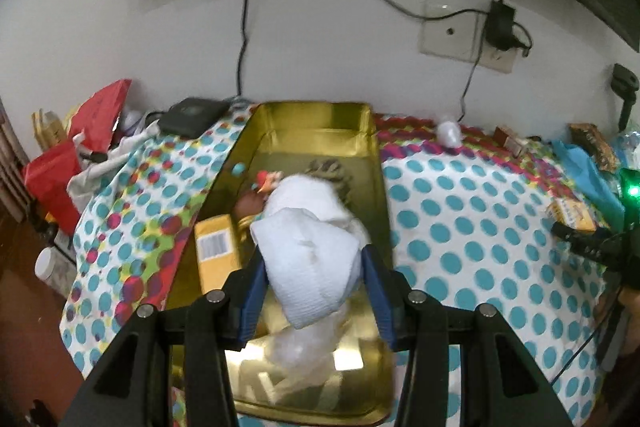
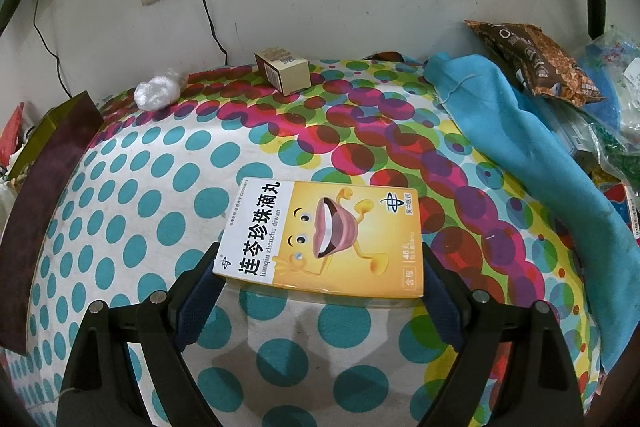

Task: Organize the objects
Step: 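Carry the white sock into the gold tray and open the left tool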

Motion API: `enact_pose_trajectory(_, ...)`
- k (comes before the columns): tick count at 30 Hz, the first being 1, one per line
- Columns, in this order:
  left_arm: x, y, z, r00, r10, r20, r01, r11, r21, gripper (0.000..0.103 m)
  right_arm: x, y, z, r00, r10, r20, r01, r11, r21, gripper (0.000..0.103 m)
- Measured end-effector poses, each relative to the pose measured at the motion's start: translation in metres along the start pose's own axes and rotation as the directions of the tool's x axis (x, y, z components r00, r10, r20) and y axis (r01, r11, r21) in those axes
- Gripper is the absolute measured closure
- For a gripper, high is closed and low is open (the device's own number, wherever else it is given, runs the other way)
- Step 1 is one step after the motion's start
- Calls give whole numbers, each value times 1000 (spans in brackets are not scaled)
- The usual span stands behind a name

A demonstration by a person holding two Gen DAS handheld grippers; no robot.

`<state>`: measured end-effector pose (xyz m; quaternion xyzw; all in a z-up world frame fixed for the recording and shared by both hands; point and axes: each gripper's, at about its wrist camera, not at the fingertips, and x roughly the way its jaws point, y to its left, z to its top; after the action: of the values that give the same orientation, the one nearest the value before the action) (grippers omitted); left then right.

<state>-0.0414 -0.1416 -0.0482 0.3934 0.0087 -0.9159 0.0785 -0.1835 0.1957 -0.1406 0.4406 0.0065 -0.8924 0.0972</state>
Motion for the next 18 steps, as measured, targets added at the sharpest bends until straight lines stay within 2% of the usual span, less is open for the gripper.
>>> enact_pose_trajectory(8, 21, 17, -6, 999, -13, -49, 11, 999, -41, 56, 0, 0, 0, 1000, -2, -1, 2, 1000, 0, 15)
enact_pose_trajectory(18, 49, 11, 15, 1000, 6, -26, -6, 1000, 3, 56, 1, 0, 0, 1000, -11, -3, 11, 1000, -5, 15)
